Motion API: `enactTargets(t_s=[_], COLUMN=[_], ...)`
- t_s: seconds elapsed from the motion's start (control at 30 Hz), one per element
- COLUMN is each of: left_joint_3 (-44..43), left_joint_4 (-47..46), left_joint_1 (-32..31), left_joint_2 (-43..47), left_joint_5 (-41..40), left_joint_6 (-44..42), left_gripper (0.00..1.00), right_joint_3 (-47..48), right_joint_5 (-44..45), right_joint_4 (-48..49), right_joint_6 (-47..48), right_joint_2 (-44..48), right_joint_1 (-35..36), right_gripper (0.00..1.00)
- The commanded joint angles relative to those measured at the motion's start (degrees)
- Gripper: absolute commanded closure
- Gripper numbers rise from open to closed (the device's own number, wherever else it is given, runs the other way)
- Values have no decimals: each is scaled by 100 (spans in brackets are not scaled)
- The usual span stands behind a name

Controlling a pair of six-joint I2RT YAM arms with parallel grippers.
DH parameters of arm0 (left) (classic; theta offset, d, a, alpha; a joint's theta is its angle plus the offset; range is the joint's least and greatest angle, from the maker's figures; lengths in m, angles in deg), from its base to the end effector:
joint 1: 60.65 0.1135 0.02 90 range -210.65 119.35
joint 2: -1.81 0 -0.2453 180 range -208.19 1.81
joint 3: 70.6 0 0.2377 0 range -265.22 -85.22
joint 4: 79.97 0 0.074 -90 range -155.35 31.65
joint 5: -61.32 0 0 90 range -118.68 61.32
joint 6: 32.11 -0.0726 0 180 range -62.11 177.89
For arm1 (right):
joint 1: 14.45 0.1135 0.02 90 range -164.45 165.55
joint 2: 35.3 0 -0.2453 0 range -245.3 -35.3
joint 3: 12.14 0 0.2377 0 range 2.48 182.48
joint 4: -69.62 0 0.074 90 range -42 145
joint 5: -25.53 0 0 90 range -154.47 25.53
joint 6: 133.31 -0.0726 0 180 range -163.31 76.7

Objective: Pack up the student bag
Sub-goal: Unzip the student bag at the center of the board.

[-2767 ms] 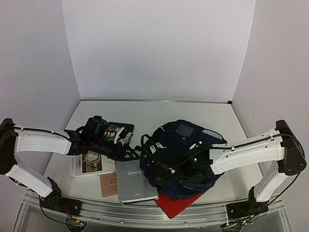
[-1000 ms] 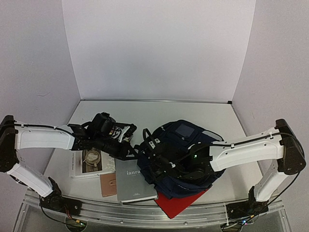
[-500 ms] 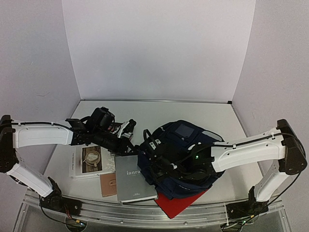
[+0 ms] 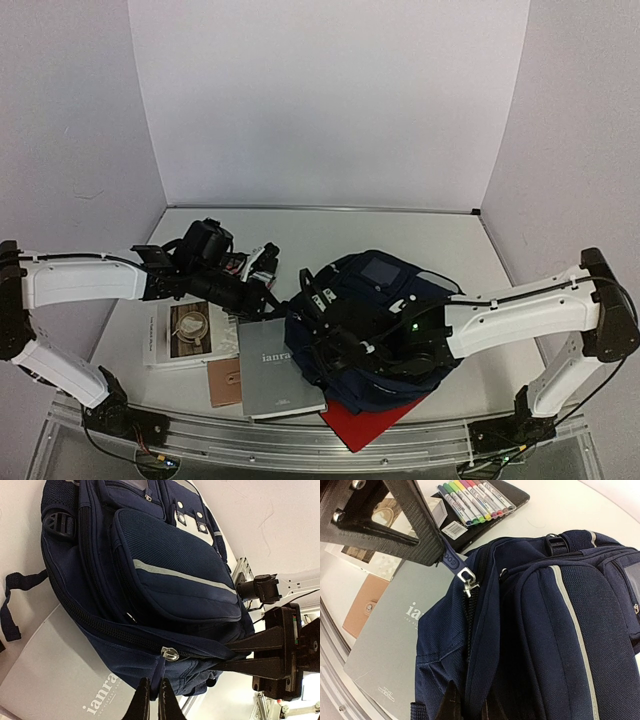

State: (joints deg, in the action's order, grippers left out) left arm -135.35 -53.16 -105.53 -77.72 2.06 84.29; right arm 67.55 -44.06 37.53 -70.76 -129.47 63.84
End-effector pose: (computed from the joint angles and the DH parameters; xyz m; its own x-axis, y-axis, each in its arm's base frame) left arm 0.1915 -0.2431 0.2035 -0.8114 0.2687 -0.5191 0.5767 0.5122 -0.6365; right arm 0.0990 0.3529 0.1956 -0.5314 -0.4351 -0.7268 -0.7033 0.7049 0.0922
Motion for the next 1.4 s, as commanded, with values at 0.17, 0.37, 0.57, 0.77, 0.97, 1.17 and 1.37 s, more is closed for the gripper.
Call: enactTargets(t_s=[0.17, 0.37, 0.57, 0.77, 0.97, 1.17, 1.37], left_joint_3=[-115, -6, 681, 833, 855, 794, 826], left_joint_4=[257, -78, -1467, -1307, -1027, -839, -658], left_joint_1=[1335, 1349, 1117, 681, 674, 674, 674], left_joint_2=[-193, -340, -184, -58, 384, 611, 751], left_joint_5=[-2711, -1912, 643, 644, 22, -139, -208], left_joint_6=[-174, -232, -262, -248, -238, -225, -225], left_gripper=[100, 100, 100, 100, 100, 100, 100], right_joint_3=[-132, -133, 201, 681, 1087, 1432, 1670], right_joint_5=[-443, -377, 115, 390, 359, 135, -314], right_joint_4=[-1048, -1080, -968, -862, -717, -580, -498], right_joint_6=[11, -174, -810, -1249, -1220, -766, -325], right_joint_2=[922, 1002, 697, 48, -465, -736, -940], right_joint_1=[679, 678, 677, 545, -33, -488, -694], right_gripper=[100, 98, 37, 13, 13, 30, 41])
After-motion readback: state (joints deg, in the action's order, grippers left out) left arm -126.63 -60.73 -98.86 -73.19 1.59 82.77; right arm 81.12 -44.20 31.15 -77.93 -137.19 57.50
